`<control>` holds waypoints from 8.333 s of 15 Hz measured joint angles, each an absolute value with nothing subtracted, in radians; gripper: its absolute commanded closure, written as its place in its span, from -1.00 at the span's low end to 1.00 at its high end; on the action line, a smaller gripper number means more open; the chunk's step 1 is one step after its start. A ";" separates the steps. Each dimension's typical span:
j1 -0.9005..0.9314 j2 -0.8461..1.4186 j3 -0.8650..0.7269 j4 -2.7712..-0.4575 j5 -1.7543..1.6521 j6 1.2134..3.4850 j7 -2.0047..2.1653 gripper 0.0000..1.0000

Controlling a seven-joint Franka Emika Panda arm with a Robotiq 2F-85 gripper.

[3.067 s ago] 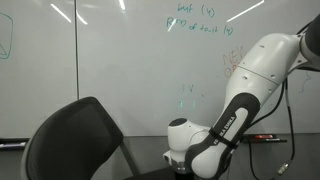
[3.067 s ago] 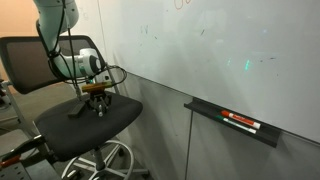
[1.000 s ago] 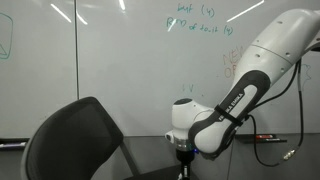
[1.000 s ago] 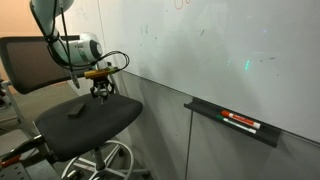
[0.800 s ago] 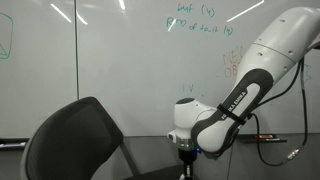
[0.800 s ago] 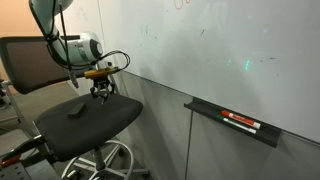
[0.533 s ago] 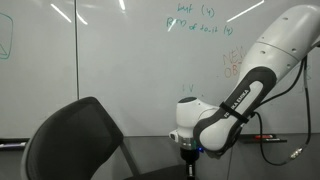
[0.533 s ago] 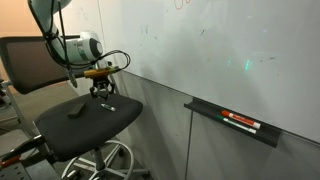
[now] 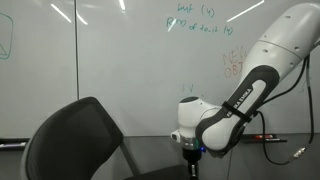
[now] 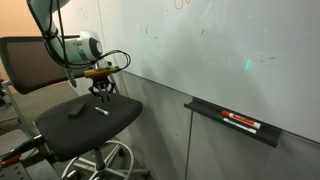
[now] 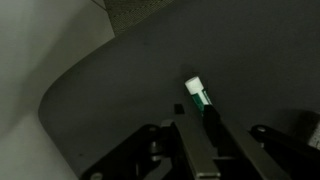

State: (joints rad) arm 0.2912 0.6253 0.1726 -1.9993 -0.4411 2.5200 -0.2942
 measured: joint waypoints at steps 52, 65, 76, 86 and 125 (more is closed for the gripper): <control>0.292 0.774 0.208 -1.980 -0.418 2.532 -0.299 0.79; 0.291 0.774 0.209 -1.961 -0.418 2.543 -0.318 0.89; 0.282 0.651 0.188 -1.953 -0.417 2.483 -0.326 0.88; 0.323 0.515 0.003 -1.940 -0.725 2.408 -0.098 0.88; 0.235 0.406 0.093 -1.849 -1.424 1.769 0.335 0.88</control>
